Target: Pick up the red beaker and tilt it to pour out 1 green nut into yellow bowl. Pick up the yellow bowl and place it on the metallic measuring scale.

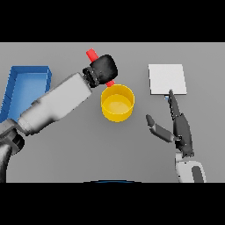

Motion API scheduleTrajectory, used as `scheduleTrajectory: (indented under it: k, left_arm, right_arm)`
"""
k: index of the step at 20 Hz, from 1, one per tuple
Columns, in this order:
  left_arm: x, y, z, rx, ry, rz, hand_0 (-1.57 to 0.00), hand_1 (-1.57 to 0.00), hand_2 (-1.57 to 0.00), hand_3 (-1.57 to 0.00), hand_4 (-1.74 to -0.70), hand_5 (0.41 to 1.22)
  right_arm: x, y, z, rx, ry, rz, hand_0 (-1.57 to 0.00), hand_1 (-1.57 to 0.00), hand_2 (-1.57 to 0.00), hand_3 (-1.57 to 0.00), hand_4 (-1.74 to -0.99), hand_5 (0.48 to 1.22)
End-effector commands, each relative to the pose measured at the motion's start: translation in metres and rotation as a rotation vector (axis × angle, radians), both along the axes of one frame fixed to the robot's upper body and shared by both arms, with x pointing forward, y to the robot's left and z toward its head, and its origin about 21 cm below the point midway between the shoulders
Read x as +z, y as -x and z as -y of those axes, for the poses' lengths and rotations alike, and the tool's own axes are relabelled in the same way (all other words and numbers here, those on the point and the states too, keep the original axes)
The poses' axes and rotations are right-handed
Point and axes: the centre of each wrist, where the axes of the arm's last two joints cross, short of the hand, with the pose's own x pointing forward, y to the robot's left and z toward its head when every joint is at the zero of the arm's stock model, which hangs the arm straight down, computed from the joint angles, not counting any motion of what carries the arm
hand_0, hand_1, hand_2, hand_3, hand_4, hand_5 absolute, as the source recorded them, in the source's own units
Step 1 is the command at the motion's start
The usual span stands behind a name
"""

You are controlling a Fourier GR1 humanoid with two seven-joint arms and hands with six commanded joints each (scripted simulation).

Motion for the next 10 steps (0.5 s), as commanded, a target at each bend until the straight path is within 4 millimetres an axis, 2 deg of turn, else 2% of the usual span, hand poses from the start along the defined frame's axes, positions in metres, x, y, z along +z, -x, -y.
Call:
scheduleTrajectory:
  k: [1,3,6,10]
  left_arm:
    - [0.002,0.001,0.003,-0.017,-0.034,0.009,-1.57,-1.57,-1.57,-1.55,-1.74,1.221]
    - [0.0,0.001,0.008,-0.049,-0.093,0.039,-1.57,-1.57,-1.57,-1.56,-1.74,1.221]
    - [-0.003,0.002,0.01,-0.108,-0.189,0.081,-1.57,-1.57,-1.57,-1.56,-1.74,1.221]
    - [0.0,0.004,0.019,-0.172,-0.278,0.143,-1.57,-1.57,-1.57,-1.57,-1.73,1.221]
  right_arm:
    - [0.0,-0.001,0.0,0.003,-0.013,0.005,0.0,0.0,0.0,0.0,-1.152,0.567]
    - [-0.002,0.0,0.002,0.0,-0.018,0.007,0.0,0.0,0.0,0.0,-1.147,0.566]
    - [0.003,0.0,-0.006,-0.001,-0.013,0.014,0.0,0.0,0.0,0.0,-1.129,0.566]
    - [0.002,0.001,-0.001,0.007,-0.017,0.026,0.0,0.0,0.0,0.0,-1.135,0.58]
